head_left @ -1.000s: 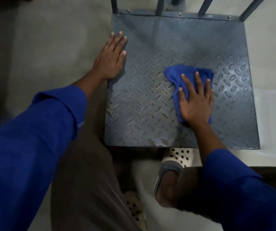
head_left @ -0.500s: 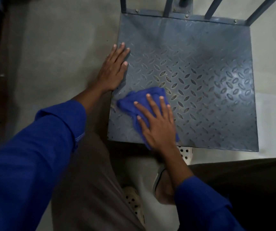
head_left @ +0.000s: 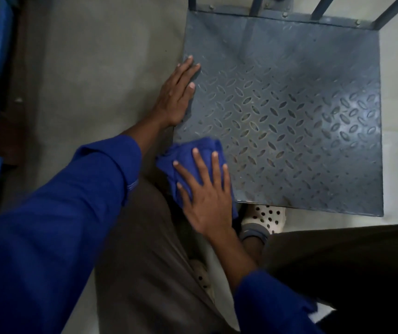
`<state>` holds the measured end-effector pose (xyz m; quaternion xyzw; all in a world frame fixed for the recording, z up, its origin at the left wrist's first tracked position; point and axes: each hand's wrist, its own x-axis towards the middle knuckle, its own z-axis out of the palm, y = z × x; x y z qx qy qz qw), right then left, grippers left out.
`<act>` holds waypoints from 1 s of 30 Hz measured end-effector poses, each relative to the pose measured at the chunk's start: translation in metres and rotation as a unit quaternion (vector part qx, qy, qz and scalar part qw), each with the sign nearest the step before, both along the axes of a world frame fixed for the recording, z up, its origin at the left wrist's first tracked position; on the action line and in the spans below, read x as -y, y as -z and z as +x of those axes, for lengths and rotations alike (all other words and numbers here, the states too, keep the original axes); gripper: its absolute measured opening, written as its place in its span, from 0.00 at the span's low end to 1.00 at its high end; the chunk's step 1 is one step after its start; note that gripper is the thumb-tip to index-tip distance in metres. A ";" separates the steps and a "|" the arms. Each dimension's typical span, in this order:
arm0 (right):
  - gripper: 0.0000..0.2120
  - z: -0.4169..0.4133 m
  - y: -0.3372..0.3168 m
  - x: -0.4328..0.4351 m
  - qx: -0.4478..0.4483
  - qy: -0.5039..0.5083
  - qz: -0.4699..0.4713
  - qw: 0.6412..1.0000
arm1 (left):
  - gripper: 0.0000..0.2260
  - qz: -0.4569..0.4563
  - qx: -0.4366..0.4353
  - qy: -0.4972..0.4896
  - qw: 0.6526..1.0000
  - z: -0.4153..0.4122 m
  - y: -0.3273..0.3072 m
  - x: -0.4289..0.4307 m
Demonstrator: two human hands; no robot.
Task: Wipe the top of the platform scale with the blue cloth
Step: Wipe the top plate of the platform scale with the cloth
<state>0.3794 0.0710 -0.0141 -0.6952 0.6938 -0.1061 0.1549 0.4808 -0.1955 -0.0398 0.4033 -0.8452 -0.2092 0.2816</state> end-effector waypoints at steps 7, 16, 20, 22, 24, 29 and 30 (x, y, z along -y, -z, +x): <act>0.26 0.002 0.004 0.052 -0.015 0.000 -0.012 1.000 | 0.22 0.102 -0.038 0.015 0.994 0.001 0.002 0.000; 0.27 0.015 -0.003 -0.029 0.002 0.058 0.010 0.998 | 0.23 0.166 -0.069 0.022 0.984 0.004 0.009 -0.011; 0.26 0.002 0.005 0.036 -0.005 0.050 -0.007 0.999 | 0.23 0.212 -0.094 -0.001 0.973 -0.001 0.009 -0.017; 0.26 -0.007 0.008 0.067 -0.022 0.048 -0.014 0.998 | 0.24 0.226 -0.120 0.012 0.967 0.002 0.012 -0.021; 0.26 -0.006 0.008 0.068 -0.019 0.060 -0.011 0.998 | 0.24 0.217 -0.124 0.034 0.968 0.005 0.016 -0.024; 0.29 0.023 0.001 0.005 -0.031 0.087 0.009 0.996 | 0.22 0.232 -0.116 -0.007 0.966 0.005 0.009 -0.028; 0.29 0.023 0.002 0.007 -0.030 0.093 0.008 0.995 | 0.22 0.232 -0.108 -0.009 0.967 0.005 0.007 -0.030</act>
